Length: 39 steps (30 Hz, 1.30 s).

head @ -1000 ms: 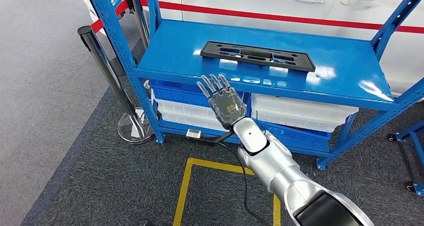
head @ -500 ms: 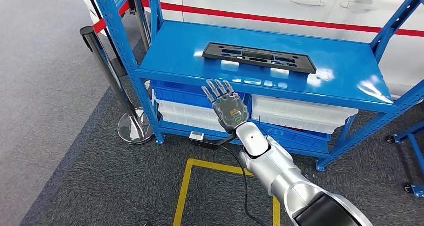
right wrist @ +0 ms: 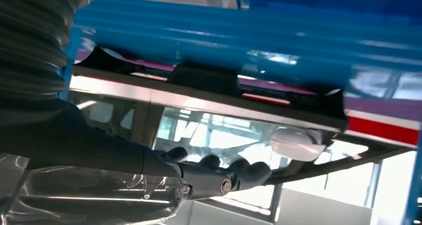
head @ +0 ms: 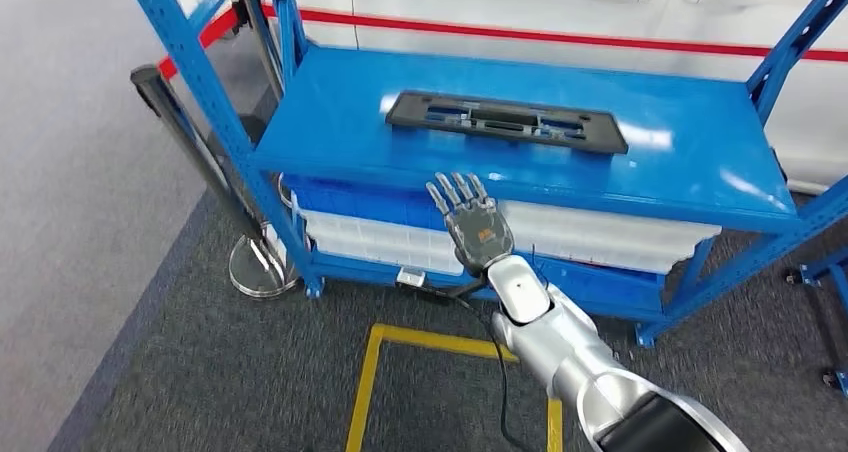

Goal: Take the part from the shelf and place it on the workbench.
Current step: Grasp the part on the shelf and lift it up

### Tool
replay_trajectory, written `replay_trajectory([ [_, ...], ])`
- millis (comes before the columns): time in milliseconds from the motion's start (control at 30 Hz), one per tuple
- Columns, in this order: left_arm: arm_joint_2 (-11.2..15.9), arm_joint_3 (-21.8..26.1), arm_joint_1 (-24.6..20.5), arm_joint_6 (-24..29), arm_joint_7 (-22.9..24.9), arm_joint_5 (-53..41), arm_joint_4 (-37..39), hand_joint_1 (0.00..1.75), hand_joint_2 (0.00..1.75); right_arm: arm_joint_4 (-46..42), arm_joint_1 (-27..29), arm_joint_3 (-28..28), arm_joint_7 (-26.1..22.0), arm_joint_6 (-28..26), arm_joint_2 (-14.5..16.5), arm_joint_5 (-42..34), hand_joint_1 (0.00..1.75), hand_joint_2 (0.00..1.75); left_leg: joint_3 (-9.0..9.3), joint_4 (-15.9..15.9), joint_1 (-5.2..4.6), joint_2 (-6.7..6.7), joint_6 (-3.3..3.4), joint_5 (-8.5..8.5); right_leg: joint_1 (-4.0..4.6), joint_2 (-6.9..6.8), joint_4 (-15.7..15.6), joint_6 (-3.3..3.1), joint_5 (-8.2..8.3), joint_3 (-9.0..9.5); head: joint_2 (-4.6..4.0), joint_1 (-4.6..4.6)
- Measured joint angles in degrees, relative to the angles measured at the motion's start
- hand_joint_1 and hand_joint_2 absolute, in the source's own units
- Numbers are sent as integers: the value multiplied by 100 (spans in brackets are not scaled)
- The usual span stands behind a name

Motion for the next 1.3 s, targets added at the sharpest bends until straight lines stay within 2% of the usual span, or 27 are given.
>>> replay_trajectory([
  [67,-1,-1,-3,-3,7,-23,2,0,0,44,-25,-49,84,-38,-72,0,0,175,-542,803,46,0,-79,-142,-15,-5,-14,-18,-104,133,0,-18],
  [100,-1,-1,7,-6,10,-33,4,0,0,67,-20,-82,120,-55,-123,0,0,175,-815,1118,70,1,-110,-140,-24,-5,-14,-8,-167,209,-1,-18],
  [133,-1,-1,24,-8,14,-38,5,0,0,86,-9,-120,145,-66,-180,0,0,175,-1007,1235,91,2,-134,-15,-39,-2,-14,10,-239,300,-1,-16],
  [167,-1,0,42,-10,17,-43,8,0,0,102,0,-157,158,-73,-238,0,0,175,-1096,1128,108,3,-150,227,-60,3,-14,34,-318,403,-1,-16],
  [233,-2,1,72,-12,21,-54,16,0,0,116,6,-216,172,-83,-323,-1,0,175,-1033,485,128,10,-169,866,-100,24,-22,99,-476,612,-1,-20],
  [267,-3,1,78,-15,25,-62,30,0,0,120,4,-236,179,-93,-348,1,0,175,-959,204,117,15,-158,1073,-106,38,-25,141,-539,682,0,-33],
  [300,-4,1,75,-20,28,-73,43,0,0,122,5,-254,186,-104,-369,8,0,175,-888,5,103,21,-128,1135,-100,49,-33,181,-580,719,0,-47],
  [400,-4,1,37,-32,54,-102,63,0,0,29,57,-333,168,-131,-442,77,0,175,-780,-188,70,4,39,941,-92,46,-68,284,-634,730,1,-61],
  [467,-8,4,44,-34,64,-112,64,0,0,-156,120,-431,99,-139,-479,123,0,175,-700,-241,72,-9,136,871,-98,23,75,328,-735,698,1,-31],
  [500,-11,5,51,-34,64,-113,64,0,0,-266,157,-495,48,-141,-491,143,0,175,-648,-269,72,-11,179,843,-92,14,327,334,-844,575,0,-16],
  [533,-16,7,55,-33,63,-113,65,0,0,-380,216,-573,-10,-142,-502,166,0,175,-607,-282,64,-13,218,811,-78,4,707,323,-977,357,0,2],
  [600,-27,9,50,-32,62,-111,66,0,0,-604,399,-762,-119,-141,-517,205,0,175,-533,-291,31,-34,275,741,-36,-2,1506,287,-1160,-205,0,17],
  [633,-30,12,52,-32,62,-110,66,0,0,-703,495,-854,-158,-141,-518,211,0,175,-483,-291,9,-50,293,701,-14,-2,1699,262,-1101,-406,1,19],
  [667,-32,15,56,-32,62,-109,66,0,0,-793,568,-935,-184,-141,-520,212,0,175,-420,-291,-18,-66,305,659,10,-2,1664,224,-903,-502,0,24],
  [733,-43,20,64,-32,62,-109,66,0,0,-937,627,-1053,-204,-141,-529,212,0,175,-288,-296,-70,-83,318,565,80,-2,1042,89,-272,-412,0,33],
  [767,-52,22,60,-31,62,-109,68,0,0,-994,632,-1093,-207,-141,-537,212,0,175,-235,-296,-99,-86,314,523,113,-5,720,15,-31,-323,-1,17],
  [800,-61,24,51,-30,62,-109,70,0,0,-1038,631,-1120,-210,-141,-544,213,0,175,-206,-297,-108,-89,305,493,146,-9,466,-42,96,-242,0,4],
  [867,-74,26,26,-28,63,-115,74,0,0,-1127,636,-1164,-262,-142,-550,243,0,175,-200,-304,-110,-88,264,466,176,-16,265,-95,60,-159,0,-21],
  [967,-74,34,21,-31,64,-143,74,0,0,-1352,680,-1386,-499,-145,-521,321,0,175,-237,-216,-113,-53,170,374,113,-12,56,-109,-7,-30,0,-12],
  [1000,-70,42,22,-32,64,-154,74,0,0,-1420,699,-1499,-584,-145,-500,333,0,175,-322,-24,-103,-43,127,281,81,-15,14,-112,-11,19,-1,-16],
  [1067,-68,56,26,-41,63,-176,74,0,0,-1499,740,-1710,-738,-143,-467,332,0,175,-689,655,-36,-33,43,23,62,-30,-9,-121,-43,89,0,-25],
  [1100,-68,63,30,-46,62,-183,74,0,0,-1538,778,-1792,-847,-142,-458,297,0,175,-902,996,4,-30,3,-63,57,-36,-7,-115,-65,114,1,-24],
  [1133,-68,75,39,-49,60,-181,74,0,0,-1609,835,-1865,-1013,-141,-449,224,0,175,-1057,1202,41,-28,-34,-64,50,-40,-2,-101,-92,142,1,-24],
  [1167,-68,98,49,-51,58,-171,74,0,0,-1734,913,-1937,-1265,-142,-433,94,0,175,-1116,1207,76,-25,-68,45,37,-39,9,-81,-122,172,1,-22],
  [1200,-68,128,58,-51,59,-154,74,0,0,-1921,1011,-2006,-1564,-143,-406,-67,0,175,-1062,988,108,-21,-99,260,20,-35,29,-54,-159,204,0,-25],
  [1267,-70,200,65,-51,71,-115,76,0,0,-2430,1230,-2122,-2022,-143,-314,-342,0,175,-801,294,143,-8,-146,675,-3,-23,91,17,-247,247,-1,-32],
  [1300,-72,235,62,-51,79,-104,78,0,0,-2705,1337,-2151,-2072,-143,-270,-405,0,175,-687,26,141,-8,-137,766,-3,-18,126,57,-284,247,-1,-44],
])
